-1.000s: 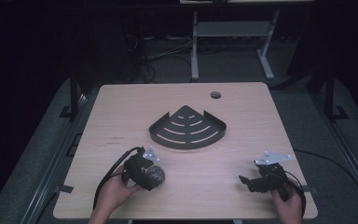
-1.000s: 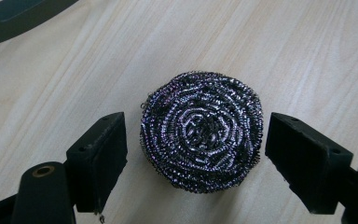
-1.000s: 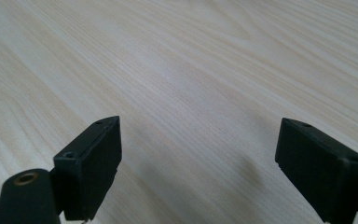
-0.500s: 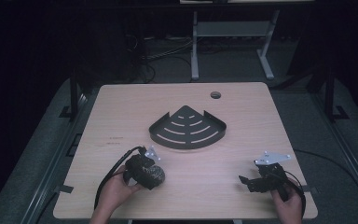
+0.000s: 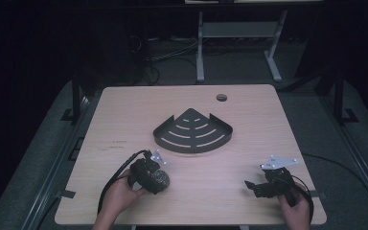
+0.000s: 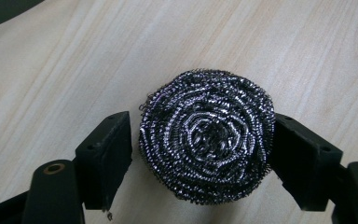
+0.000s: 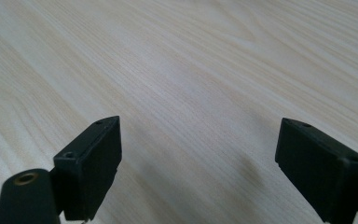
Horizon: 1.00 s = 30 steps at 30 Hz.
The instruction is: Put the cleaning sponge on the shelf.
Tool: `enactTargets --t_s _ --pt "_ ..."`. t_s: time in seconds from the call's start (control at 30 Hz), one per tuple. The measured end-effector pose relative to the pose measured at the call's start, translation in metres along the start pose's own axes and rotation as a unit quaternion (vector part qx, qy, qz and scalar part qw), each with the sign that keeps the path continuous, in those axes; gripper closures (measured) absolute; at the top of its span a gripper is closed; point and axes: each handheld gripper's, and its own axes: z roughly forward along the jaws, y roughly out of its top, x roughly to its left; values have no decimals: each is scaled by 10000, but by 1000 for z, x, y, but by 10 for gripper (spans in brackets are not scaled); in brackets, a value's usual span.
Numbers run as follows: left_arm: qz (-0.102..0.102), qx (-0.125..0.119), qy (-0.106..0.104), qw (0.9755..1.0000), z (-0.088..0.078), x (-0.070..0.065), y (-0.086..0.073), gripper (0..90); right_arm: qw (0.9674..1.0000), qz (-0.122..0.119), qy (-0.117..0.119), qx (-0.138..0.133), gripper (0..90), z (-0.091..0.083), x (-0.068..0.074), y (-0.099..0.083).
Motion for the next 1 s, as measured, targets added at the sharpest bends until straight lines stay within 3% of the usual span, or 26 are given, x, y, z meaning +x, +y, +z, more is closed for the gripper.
enactTargets --t_s 0.27,1.0 --pt "155 13 82 9998 -1 -3 1 327 10000 3 9 -9 140 0 0 0" --pt "219 -40 194 9996 -19 2 14 347 10000 -82 16 -12 140 1 1 0"
